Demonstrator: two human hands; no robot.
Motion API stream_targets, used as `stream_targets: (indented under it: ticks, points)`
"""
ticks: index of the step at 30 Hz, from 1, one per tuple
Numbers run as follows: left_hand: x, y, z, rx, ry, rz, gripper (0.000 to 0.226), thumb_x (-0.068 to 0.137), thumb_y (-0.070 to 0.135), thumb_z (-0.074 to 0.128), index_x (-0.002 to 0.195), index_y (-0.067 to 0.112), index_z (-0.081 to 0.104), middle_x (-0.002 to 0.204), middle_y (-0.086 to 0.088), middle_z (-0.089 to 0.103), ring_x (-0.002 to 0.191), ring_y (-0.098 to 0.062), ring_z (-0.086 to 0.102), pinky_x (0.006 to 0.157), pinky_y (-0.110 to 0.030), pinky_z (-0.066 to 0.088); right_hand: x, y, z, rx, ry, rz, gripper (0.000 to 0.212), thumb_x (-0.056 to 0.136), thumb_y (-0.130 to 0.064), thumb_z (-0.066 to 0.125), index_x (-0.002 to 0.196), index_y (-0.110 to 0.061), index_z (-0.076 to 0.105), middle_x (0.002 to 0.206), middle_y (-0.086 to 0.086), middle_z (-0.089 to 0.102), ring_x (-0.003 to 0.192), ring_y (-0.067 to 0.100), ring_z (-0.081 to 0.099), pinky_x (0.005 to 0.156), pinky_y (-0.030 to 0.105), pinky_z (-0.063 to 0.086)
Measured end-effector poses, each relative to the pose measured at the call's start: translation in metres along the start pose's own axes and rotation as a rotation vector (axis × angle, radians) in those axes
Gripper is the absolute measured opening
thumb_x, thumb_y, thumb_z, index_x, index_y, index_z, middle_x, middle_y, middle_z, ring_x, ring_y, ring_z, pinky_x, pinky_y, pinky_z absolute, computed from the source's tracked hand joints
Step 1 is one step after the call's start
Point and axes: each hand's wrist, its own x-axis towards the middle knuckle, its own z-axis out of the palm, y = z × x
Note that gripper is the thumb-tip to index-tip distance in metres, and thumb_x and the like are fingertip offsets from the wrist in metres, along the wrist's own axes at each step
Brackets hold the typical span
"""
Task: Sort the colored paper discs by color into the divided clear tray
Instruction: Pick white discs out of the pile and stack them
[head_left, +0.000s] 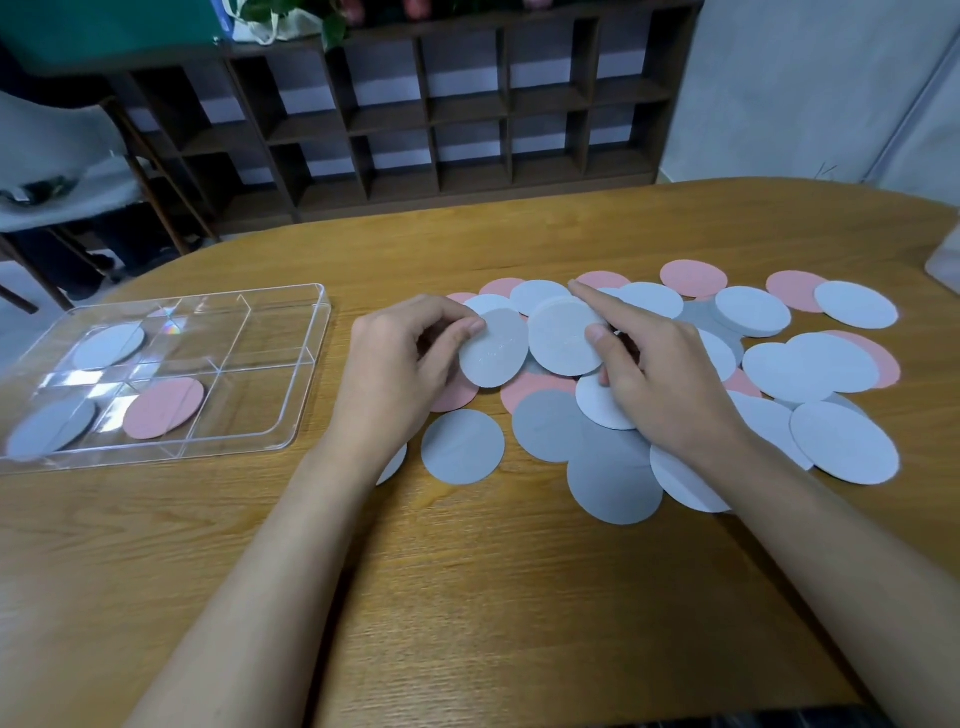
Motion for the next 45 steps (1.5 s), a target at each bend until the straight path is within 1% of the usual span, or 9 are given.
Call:
stream_targets:
  ticks: [9, 15, 19, 25, 32, 35, 38, 43, 45]
  points:
    - [-0.003, 0.007, 0.003, -0.035, -0.021, -0.023, 0.011, 0.1, 0.016, 0.068, 0.093, 0.015, 0.076, 0.084, 0.013, 0.071, 0.075, -0.01, 0.065, 0.067, -0.024, 0.051, 0.0, -0.001, 0.0, -0.014, 0.039, 0.012, 0.045, 0.108, -0.015, 0.049, 0.15, -0.028, 0.054, 0.077, 0.01, 0.065, 0.078, 0.022, 0.061, 0.074, 0.035, 0.046]
    - [-0.001, 0.007, 0.003, -0.028, 0.011, -0.073, 0.014, 0.101, 0.016, 0.065, 0.091, 0.014, 0.074, 0.08, 0.016, 0.069, 0.072, -0.002, 0.06, 0.063, -0.009, 0.038, 0.003, -0.001, -0.002, -0.021, 0.098, 0.058, 0.043, 0.107, -0.015, 0.048, 0.147, -0.026, 0.058, 0.074, -0.015, 0.061, 0.076, 0.014, 0.061, 0.071, 0.031, 0.049]
    - [-0.003, 0.009, 0.01, -0.097, -0.012, -0.086, 0.012, 0.1, 0.015, 0.067, 0.09, 0.014, 0.075, 0.065, 0.004, 0.069, 0.06, -0.015, 0.063, 0.063, -0.022, 0.048, -0.001, -0.006, -0.001, 0.058, 0.009, 0.059, 0.043, 0.109, -0.018, 0.047, 0.148, -0.034, 0.055, 0.072, 0.014, 0.063, 0.074, 0.028, 0.061, 0.07, 0.043, 0.051]
    - [-0.008, 0.01, 0.021, -0.243, -0.02, -0.164, 0.017, 0.098, 0.016, 0.072, 0.114, 0.014, 0.077, 0.074, 0.0, 0.074, 0.066, -0.019, 0.075, 0.067, -0.045, 0.065, -0.001, -0.011, 0.002, 0.183, -0.081, 0.064, 0.045, 0.111, -0.014, 0.041, 0.145, -0.038, 0.058, 0.068, 0.005, 0.064, 0.071, 0.012, 0.061, 0.081, 0.036, 0.055]
    - [-0.008, 0.01, 0.031, -0.235, 0.054, -0.187, 0.013, 0.094, 0.016, 0.076, 0.106, 0.011, 0.079, 0.076, -0.004, 0.075, 0.065, -0.017, 0.076, 0.066, -0.045, 0.064, -0.003, -0.017, 0.004, 0.179, -0.123, 0.025, 0.044, 0.106, -0.038, 0.042, 0.148, -0.035, 0.055, 0.078, 0.009, 0.065, 0.079, 0.021, 0.063, 0.081, 0.049, 0.053]
    - [-0.008, 0.009, 0.032, -0.225, 0.043, -0.182, 0.011, 0.094, 0.015, 0.077, 0.103, 0.01, 0.079, 0.074, -0.004, 0.073, 0.065, -0.018, 0.075, 0.065, -0.043, 0.063, -0.002, -0.015, 0.004, 0.134, -0.13, 0.016, 0.043, 0.108, -0.036, 0.047, 0.15, -0.035, 0.052, 0.075, 0.013, 0.061, 0.073, 0.023, 0.06, 0.071, 0.042, 0.051]
    - [-0.008, 0.005, 0.033, -0.213, 0.032, -0.165, 0.011, 0.093, 0.015, 0.078, 0.102, 0.01, 0.078, 0.076, -0.003, 0.073, 0.066, -0.019, 0.075, 0.064, -0.042, 0.063, -0.001, -0.011, 0.005, 0.07, -0.12, -0.024, 0.044, 0.107, -0.023, 0.053, 0.151, -0.029, 0.052, 0.066, -0.002, 0.05, 0.062, 0.01, 0.049, 0.058, 0.017, 0.037]
    - [-0.007, -0.002, 0.031, -0.138, 0.002, -0.105, 0.014, 0.088, 0.018, 0.083, 0.101, 0.014, 0.081, 0.085, 0.001, 0.074, 0.071, -0.012, 0.07, 0.064, -0.028, 0.058, 0.001, -0.007, 0.007, -0.026, -0.141, -0.061, 0.048, 0.108, -0.013, 0.049, 0.155, -0.021, 0.047, 0.083, -0.026, 0.05, 0.083, -0.005, 0.051, 0.072, 0.006, 0.035]
    - [-0.008, -0.003, 0.03, -0.137, -0.023, -0.111, 0.012, 0.088, 0.018, 0.083, 0.1, 0.017, 0.083, 0.085, 0.004, 0.076, 0.07, -0.008, 0.068, 0.067, -0.03, 0.058, 0.0, -0.007, 0.008, -0.07, -0.165, -0.073, 0.049, 0.108, -0.013, 0.048, 0.157, -0.02, 0.043, 0.096, -0.022, 0.05, 0.089, -0.001, 0.047, 0.077, 0.005, 0.033]
